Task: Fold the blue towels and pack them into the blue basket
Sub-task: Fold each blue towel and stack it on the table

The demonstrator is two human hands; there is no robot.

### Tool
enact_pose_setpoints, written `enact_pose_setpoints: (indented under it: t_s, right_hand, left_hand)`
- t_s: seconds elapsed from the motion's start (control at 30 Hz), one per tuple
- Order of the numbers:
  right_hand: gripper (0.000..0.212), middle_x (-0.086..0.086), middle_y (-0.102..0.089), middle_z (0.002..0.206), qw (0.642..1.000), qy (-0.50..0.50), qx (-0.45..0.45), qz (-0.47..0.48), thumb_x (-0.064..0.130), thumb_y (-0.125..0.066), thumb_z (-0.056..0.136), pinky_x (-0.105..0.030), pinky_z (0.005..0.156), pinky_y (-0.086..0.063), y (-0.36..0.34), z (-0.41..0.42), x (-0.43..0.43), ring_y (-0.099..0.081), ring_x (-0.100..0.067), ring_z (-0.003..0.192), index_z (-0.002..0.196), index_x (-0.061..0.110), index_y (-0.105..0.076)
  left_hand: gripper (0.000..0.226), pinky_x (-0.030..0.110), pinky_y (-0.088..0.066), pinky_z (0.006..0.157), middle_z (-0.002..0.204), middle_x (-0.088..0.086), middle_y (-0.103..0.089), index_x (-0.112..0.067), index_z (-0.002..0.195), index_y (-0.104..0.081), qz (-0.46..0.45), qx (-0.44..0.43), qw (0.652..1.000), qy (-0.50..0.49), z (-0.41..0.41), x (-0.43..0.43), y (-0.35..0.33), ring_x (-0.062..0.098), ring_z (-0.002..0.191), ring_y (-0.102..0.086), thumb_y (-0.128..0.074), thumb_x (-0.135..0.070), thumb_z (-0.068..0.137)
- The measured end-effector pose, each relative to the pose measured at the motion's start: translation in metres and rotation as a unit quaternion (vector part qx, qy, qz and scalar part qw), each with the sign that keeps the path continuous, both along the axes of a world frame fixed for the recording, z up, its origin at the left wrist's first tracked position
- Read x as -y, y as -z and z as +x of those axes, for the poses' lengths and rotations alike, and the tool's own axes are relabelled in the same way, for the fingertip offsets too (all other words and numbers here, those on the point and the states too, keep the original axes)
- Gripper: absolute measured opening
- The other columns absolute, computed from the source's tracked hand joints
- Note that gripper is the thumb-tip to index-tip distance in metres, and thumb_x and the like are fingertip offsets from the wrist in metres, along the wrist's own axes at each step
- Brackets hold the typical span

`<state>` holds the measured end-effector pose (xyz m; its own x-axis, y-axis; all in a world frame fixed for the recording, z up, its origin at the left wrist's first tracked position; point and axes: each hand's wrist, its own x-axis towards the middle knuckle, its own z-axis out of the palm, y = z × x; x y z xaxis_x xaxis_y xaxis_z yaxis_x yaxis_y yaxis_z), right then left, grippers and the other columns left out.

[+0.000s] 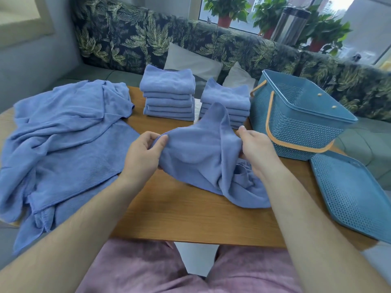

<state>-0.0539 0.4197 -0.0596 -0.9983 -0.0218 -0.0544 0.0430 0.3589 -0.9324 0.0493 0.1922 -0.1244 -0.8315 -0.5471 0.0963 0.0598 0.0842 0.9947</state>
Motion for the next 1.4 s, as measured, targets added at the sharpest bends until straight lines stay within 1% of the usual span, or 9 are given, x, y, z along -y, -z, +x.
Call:
enact_pose_setpoints:
  t_s: [0.1, 0.2, 0.33, 0.47, 0.67, 0.93, 1.07, 1.17, 1.4]
  right_hand:
    - [0.029, -0.008, -0.076, 0.09, 1.0, -0.024, 0.0, -0.004, 0.035, -0.049, 0.105, -0.04, 0.082, -0.06, 0.003, -0.008, -0.007, -0.074, -0.018, 0.074, 0.096, 0.012, -0.064]
    - [0.02, 0.003, -0.075, 0.096, 0.982, -0.11, -0.017, 0.156, 0.038, -0.062, 0.098, -0.028, 0.085, -0.056, 0.015, -0.003, -0.015, -0.072, -0.012, 0.088, 0.098, 0.02, -0.07]
    - [0.044, 0.005, -0.073, 0.083, 0.936, -0.203, 0.027, 0.285, 0.061, -0.07, 0.08, -0.029, 0.083, -0.053, 0.026, 0.012, -0.014, -0.068, -0.013, 0.083, 0.087, 0.017, -0.071]
    - [0.058, 0.012, -0.065, 0.086, 0.881, -0.206, -0.077, 0.419, 0.081, -0.071, 0.058, -0.035, 0.083, -0.051, 0.026, 0.025, -0.003, -0.059, -0.011, 0.089, 0.081, 0.027, -0.068]
    - [0.032, 0.005, -0.061, 0.068, 0.884, -0.219, -0.052, 0.411, 0.045, -0.071, 0.082, -0.035, 0.069, -0.047, 0.03, 0.04, 0.005, -0.056, -0.016, 0.069, 0.077, 0.018, -0.055]
    - [0.025, 0.006, -0.064, 0.077, 0.968, -0.181, -0.026, 0.172, 0.04, -0.069, 0.091, -0.03, 0.068, -0.046, 0.035, 0.036, 0.015, -0.058, -0.011, 0.071, 0.091, 0.018, -0.059]
    - [0.017, 0.005, -0.068, 0.088, 0.989, -0.076, -0.065, 0.111, 0.038, -0.065, 0.088, -0.034, 0.079, -0.053, 0.025, 0.028, 0.013, -0.065, -0.015, 0.085, 0.092, 0.024, -0.057]
    - [0.015, 0.005, -0.071, 0.092, 0.994, -0.006, -0.087, 0.069, 0.034, -0.063, 0.084, -0.047, 0.087, -0.057, 0.017, 0.022, 0.006, -0.069, -0.016, 0.088, 0.095, 0.026, -0.059]
    - [0.011, -0.005, -0.074, 0.099, 0.999, -0.029, 0.016, -0.04, 0.021, -0.061, 0.097, -0.045, 0.087, -0.061, 0.03, 0.023, 0.01, -0.073, -0.02, 0.096, 0.108, 0.018, -0.06]
  left_hand:
    - [0.019, 0.039, -0.061, 0.071, 0.084, -0.004, -0.071, -0.018, 0.097, -0.069, 0.108, 0.017, 0.994, -0.012, -0.006, 0.012, 0.009, 0.018, 0.085, -0.07, -0.069, -0.037, 0.094]
    - [0.035, 0.033, -0.053, 0.096, 0.111, -0.01, -0.073, -0.023, 0.124, -0.061, 0.112, 0.019, 0.991, 0.071, -0.008, 0.014, 0.012, 0.01, 0.11, -0.067, -0.072, -0.033, 0.092]
    - [0.053, 0.031, -0.04, 0.106, 0.133, -0.007, -0.054, -0.021, 0.136, -0.052, -0.285, 0.088, 0.953, 0.046, -0.001, 0.001, 0.024, 0.012, 0.125, -0.05, -0.074, -0.036, 0.089]
    - [0.037, 0.039, -0.047, 0.078, 0.082, -0.005, -0.054, -0.021, 0.072, -0.057, -0.457, 0.108, 0.882, 0.022, 0.007, -0.028, 0.019, 0.02, 0.083, -0.052, -0.061, -0.051, 0.093]
    - [0.035, 0.034, -0.044, 0.081, 0.083, -0.014, -0.058, -0.03, 0.073, -0.064, -0.381, 0.139, 0.908, 0.106, 0.01, -0.068, 0.026, 0.01, 0.087, -0.056, -0.064, -0.063, 0.085]
    - [0.012, 0.01, -0.043, 0.066, 0.082, -0.007, -0.066, -0.02, 0.087, -0.06, -0.113, 0.087, 0.986, 0.084, 0.002, -0.057, 0.018, 0.002, 0.071, -0.06, -0.065, -0.026, 0.096]
    - [0.021, 0.054, -0.058, 0.086, 0.089, 0.005, -0.066, -0.023, 0.093, -0.054, 0.064, 0.042, 0.997, 0.01, -0.004, -0.03, 0.01, 0.031, 0.086, -0.067, -0.056, -0.043, 0.085]
    - [0.013, 0.054, -0.054, 0.081, 0.086, -0.001, -0.056, -0.025, 0.095, -0.053, 0.12, 0.0, 0.988, -0.093, -0.007, -0.005, 0.002, 0.021, 0.08, -0.054, -0.055, -0.037, 0.091]
    - [0.028, 0.03, -0.051, 0.08, 0.101, -0.006, -0.067, -0.023, 0.104, -0.065, 0.029, 0.087, 0.996, -0.002, -0.006, -0.002, 0.012, 0.011, 0.094, -0.063, -0.059, -0.049, 0.096]
